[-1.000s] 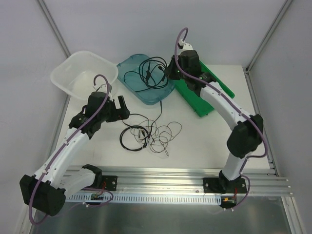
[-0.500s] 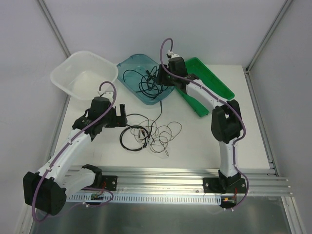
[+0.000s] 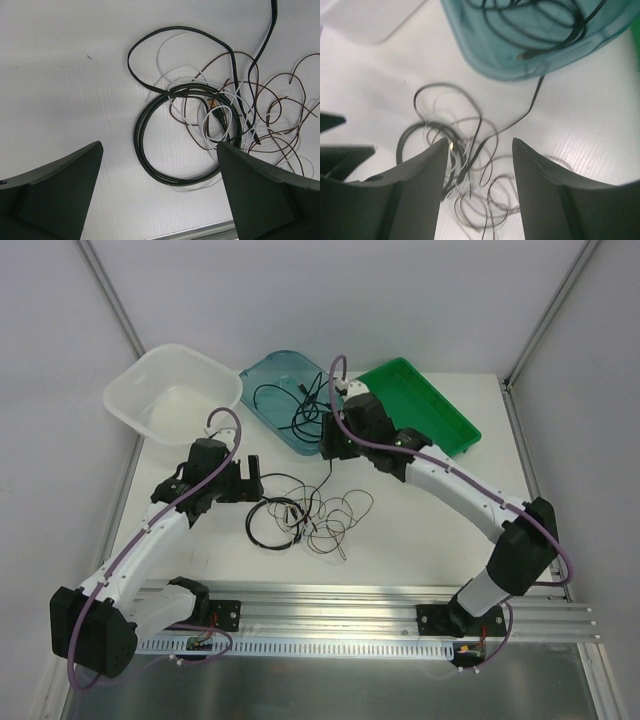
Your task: Untangle the cables
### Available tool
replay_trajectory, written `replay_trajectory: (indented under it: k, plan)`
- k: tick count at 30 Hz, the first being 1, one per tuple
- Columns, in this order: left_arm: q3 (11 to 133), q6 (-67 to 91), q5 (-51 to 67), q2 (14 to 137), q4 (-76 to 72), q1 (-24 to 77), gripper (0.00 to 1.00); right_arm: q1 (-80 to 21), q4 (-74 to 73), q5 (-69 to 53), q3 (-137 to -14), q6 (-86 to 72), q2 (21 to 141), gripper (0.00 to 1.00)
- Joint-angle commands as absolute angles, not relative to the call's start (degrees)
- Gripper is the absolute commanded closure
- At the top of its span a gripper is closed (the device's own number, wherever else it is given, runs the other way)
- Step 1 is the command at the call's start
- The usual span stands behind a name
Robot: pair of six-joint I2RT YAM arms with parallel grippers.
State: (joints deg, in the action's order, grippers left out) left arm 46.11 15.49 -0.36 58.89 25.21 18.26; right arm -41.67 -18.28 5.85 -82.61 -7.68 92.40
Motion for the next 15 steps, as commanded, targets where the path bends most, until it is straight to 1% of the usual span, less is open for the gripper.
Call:
replay_trajectory:
  k: [1, 5, 8, 15]
  plan:
    - [46.06, 14.24, 1.58, 59.94, 24.17, 17.75, 0.01, -45.69, -22.76, 8.87, -77.09, -10.19, 89.74, 0.44]
    - [46.14, 14.24, 1.5, 60.47, 24.17, 17.75, 0.01, -51.31, -24.52, 9.84, -73.39, -12.83, 90.44, 0.45]
    - [46.14, 13.98, 0.7, 60.64, 24.17, 17.67, 0.01, -53.34, -25.4, 8.44, -70.58, -14.94, 91.75, 0.47]
    - [46.05, 13.8, 0.35, 61.43, 24.43, 17.67, 0.01, -53.7, -29.52, 7.38, -64.42, -17.67, 94.47, 0.58]
